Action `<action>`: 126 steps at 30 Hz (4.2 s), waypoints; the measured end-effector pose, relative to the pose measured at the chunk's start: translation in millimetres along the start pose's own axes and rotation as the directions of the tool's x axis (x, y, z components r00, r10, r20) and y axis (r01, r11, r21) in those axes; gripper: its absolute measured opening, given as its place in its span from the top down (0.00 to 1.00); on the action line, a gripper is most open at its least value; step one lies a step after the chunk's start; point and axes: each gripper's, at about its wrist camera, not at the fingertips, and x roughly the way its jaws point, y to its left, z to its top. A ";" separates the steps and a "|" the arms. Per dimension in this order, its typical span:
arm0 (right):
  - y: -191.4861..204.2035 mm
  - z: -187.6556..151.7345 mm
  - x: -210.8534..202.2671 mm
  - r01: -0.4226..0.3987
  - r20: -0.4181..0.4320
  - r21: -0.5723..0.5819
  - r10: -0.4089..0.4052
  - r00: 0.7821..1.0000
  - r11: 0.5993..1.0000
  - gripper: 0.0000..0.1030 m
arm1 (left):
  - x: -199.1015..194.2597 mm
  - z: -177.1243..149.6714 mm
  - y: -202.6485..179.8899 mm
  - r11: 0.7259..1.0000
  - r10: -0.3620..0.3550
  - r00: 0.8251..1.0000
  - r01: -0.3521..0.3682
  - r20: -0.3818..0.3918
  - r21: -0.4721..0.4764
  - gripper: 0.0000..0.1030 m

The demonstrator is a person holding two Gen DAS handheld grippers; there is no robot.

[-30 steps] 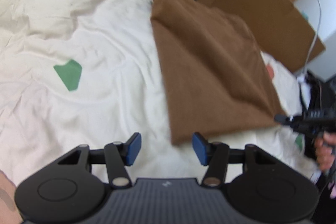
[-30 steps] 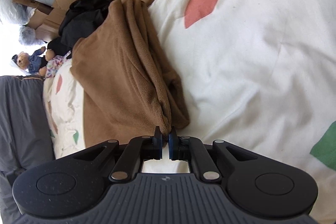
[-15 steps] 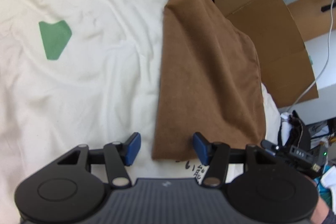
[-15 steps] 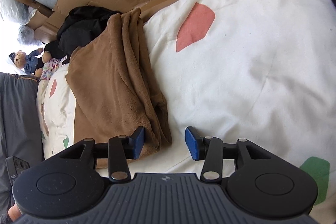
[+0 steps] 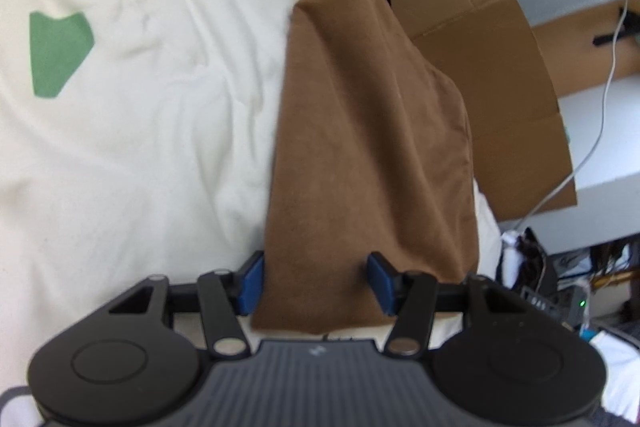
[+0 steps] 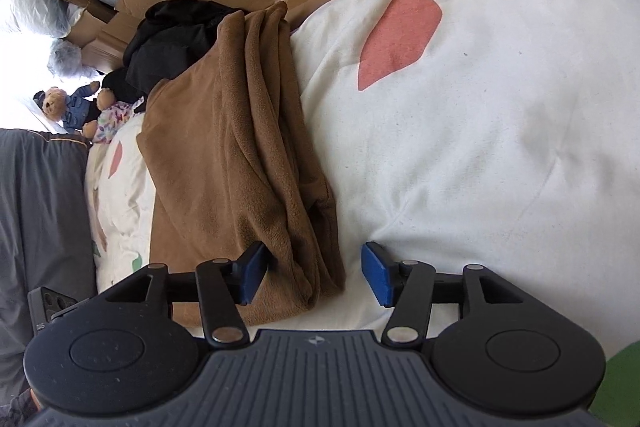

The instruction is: Fold clothes

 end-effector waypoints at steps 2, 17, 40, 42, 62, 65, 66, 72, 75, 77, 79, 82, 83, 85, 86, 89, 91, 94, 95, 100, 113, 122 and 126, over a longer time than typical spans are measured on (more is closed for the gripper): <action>1.1 1.5 1.4 -0.004 -0.004 -0.008 0.004 1.000 1.000 0.44 | 0.4 0.5 1.4 1.000 0.021 1.000 -0.021 -0.003 -0.002 0.72; 18.1 4.6 1.3 0.015 -0.046 -0.032 -0.016 0.999 0.999 0.91 | -21.7 -0.1 -22.8 0.996 0.088 0.996 -0.088 0.026 0.015 0.93; 39.3 -63.5 -50.1 -0.015 -0.127 -0.006 0.014 0.992 1.000 0.91 | -92.0 -71.0 -26.8 0.986 0.160 0.987 -0.159 -0.024 0.050 0.93; 38.7 -73.8 -56.0 -0.023 -0.137 0.005 0.023 0.990 1.000 0.91 | -97.4 -77.1 -26.1 0.986 0.160 0.986 -0.158 -0.034 0.055 0.93; 26.9 -155.9 -70.5 0.026 -0.251 -0.021 -0.030 0.967 0.999 0.91 | -119.4 -142.7 -4.1 0.973 0.226 0.965 -0.217 -0.133 0.076 0.93; 24.0 -160.5 -68.3 0.031 -0.266 -0.027 -0.037 0.963 0.999 0.91 | -117.4 -145.2 0.1 0.971 0.236 0.961 -0.227 -0.144 0.077 0.87; 23.9 -160.1 -67.2 0.033 -0.267 -0.034 -0.041 0.963 0.999 0.90 | -116.2 -144.3 1.6 0.968 0.249 0.956 -0.240 -0.153 0.075 0.79; 34.0 -148.4 -67.4 0.058 -0.272 -0.098 -0.083 0.959 0.993 0.75 | -125.7 -131.5 -0.6 0.934 0.351 0.926 -0.336 -0.137 0.119 0.52; 41.5 -139.1 -75.0 0.057 -0.256 -0.166 -0.099 0.962 0.984 0.65 | -136.2 -116.3 -3.7 0.930 0.362 0.928 -0.352 -0.093 0.110 0.46; 44.0 -131.5 -81.1 0.058 -0.241 -0.194 -0.105 0.965 0.979 0.63 | -141.0 -106.9 -5.7 0.928 0.366 0.928 -0.358 -0.068 0.106 0.42; 45.2 -122.6 -87.5 0.061 -0.221 -0.208 -0.108 0.969 0.976 0.62 | -143.3 -98.8 -7.7 0.925 0.370 0.927 -0.363 -0.052 0.108 0.42; 47.2 -109.6 -95.3 0.066 -0.185 -0.221 -0.109 0.977 0.973 0.61 | -146.1 -83.1 -13.6 0.918 0.383 0.924 -0.378 -0.019 0.119 0.42; 47.9 -105.7 -97.0 0.069 -0.174 -0.225 -0.109 0.979 0.972 0.61 | -146.2 -76.6 -18.0 0.910 0.396 0.918 -0.393 0.000 0.132 0.42; 49.4 -94.6 -99.6 0.075 -0.143 -0.230 -0.110 0.984 0.970 0.60 | -143.5 -65.9 -27.0 0.899 0.411 0.912 -0.408 0.016 0.157 0.42; 50.1 -88.9 -101.0 0.078 -0.128 -0.231 -0.110 0.986 0.970 0.60 | -143.5 -58.9 -32.3 0.898 0.408 0.913 -0.405 0.022 0.169 0.42; 52.3 -74.5 -104.2 0.081 -0.092 -0.233 -0.105 0.990 0.969 0.60 | -147.5 -40.1 -46.9 0.895 0.398 0.917 -0.397 0.035 0.204 0.42; 55.3 -66.4 -104.9 0.084 -0.074 -0.237 -0.104 0.992 0.968 0.60 | -148.9 -28.2 -57.9 0.886 0.404 0.914 -0.402 0.041 0.231 0.42; 62.6 -54.6 -104.5 0.082 -0.052 -0.248 -0.098 0.994 0.965 0.60 | -152.9 -8.5 -81.3 0.846 0.434 0.898 -0.432 0.067 0.312 0.41; 65.8 -50.6 -104.2 0.082 -0.047 -0.254 -0.096 0.994 0.964 0.60 | -153.4 -1.5 -90.0 0.824 0.448 0.890 -0.447 0.081 0.347 0.39; 87.2 -36.2 -97.1 0.085 -0.042 -0.313 -0.104 0.994 0.946 0.59 | -144.3 28.9 -112.4 0.784 0.454 0.885 -0.452 0.103 0.425 0.36; 123.1 -10.8 -39.5 0.095 -0.057 -0.373 -0.125 0.991 0.923 0.57 | -65.7 66.2 -99.6 0.762 0.375 0.922 -0.364 0.094 0.536 0.32; 127.6 -2.9 -8.6 0.084 -0.076 -0.374 -0.121 0.990 0.924 0.57 | -47.0 76.8 -75.5 0.756 0.395 0.917 -0.362 0.060 0.546 0.32; 128.0 2.0 6.2 0.094 -0.078 -0.372 -0.132 0.988 0.924 0.57 | -41.5 83.6 -65.2 0.787 0.383 0.923 -0.344 0.031 0.513 0.38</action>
